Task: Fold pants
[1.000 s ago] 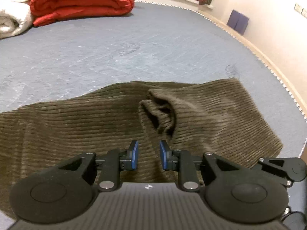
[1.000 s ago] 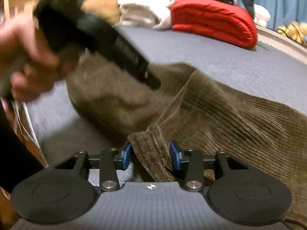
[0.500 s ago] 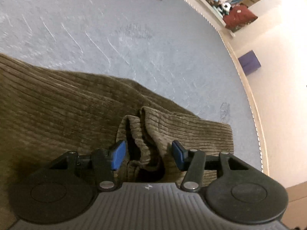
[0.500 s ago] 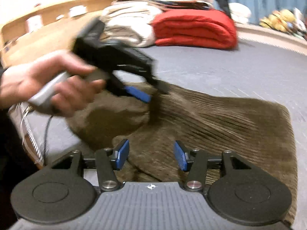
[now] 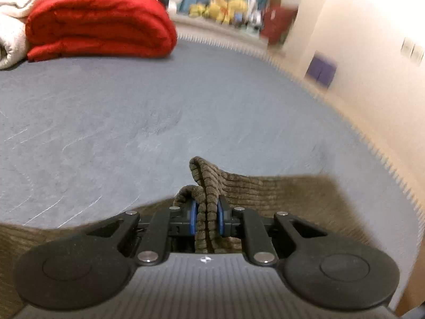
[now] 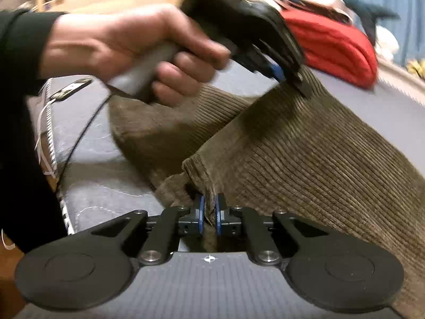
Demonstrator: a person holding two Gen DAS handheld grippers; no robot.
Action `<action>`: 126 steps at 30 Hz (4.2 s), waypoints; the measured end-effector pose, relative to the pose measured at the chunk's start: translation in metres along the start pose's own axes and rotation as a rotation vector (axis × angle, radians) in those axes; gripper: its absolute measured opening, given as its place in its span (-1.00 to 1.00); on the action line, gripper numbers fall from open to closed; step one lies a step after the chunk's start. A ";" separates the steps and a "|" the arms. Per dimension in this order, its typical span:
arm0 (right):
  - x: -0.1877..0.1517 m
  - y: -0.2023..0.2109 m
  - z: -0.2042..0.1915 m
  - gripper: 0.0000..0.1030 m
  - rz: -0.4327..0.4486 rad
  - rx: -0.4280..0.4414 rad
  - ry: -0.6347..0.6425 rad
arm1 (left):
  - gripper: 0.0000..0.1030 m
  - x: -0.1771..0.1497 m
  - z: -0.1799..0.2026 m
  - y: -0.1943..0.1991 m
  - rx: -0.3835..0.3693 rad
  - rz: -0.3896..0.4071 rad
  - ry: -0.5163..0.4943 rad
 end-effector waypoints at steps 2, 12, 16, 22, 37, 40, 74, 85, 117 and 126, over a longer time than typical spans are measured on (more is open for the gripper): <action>-0.001 -0.001 -0.001 -0.80 -0.015 0.005 0.001 | -0.55 -0.007 0.000 -0.010 0.036 -0.065 -0.012; 0.010 0.060 0.062 0.12 0.110 -0.183 -0.331 | -0.48 -0.004 0.044 0.017 0.115 -0.002 -0.142; -0.012 0.074 0.102 0.17 0.074 -0.481 -0.484 | -0.20 -0.003 0.022 0.020 0.108 -0.014 -0.051; -0.062 0.073 0.156 0.37 -0.141 -0.718 -0.761 | 0.12 0.008 0.010 0.048 0.204 0.046 -0.019; -0.084 0.067 0.170 -0.31 -0.173 -0.531 -1.029 | -0.48 -0.029 0.030 0.015 0.207 -0.174 -0.150; -0.073 0.078 0.160 -0.45 -0.101 -0.542 -0.979 | -0.38 -0.019 0.050 0.034 0.168 -0.091 -0.138; 0.043 0.066 0.000 -0.45 0.194 -0.426 -0.182 | -0.49 -0.013 0.104 0.023 -0.146 -0.083 -0.156; 0.058 0.090 0.013 0.20 0.319 -0.317 -0.315 | -0.60 -0.013 0.067 0.034 -0.088 -0.091 -0.123; 0.096 -0.065 0.062 0.67 -0.043 -0.067 -0.818 | 0.62 -0.042 -0.213 0.243 0.412 0.012 0.304; 0.099 -0.125 0.048 0.74 -0.183 0.017 -0.856 | 0.89 -0.058 -0.246 0.208 0.144 -0.061 0.452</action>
Point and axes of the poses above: each gripper's, at about its wrist camera, not at the fingertips, and y roughly against the way its jaws point, z to its right, x to its top, the point moved 3 cm from there along -y, roughly the way its jaws point, and after that the axes turned 12 degrees about -x, right-handed, at the moved point
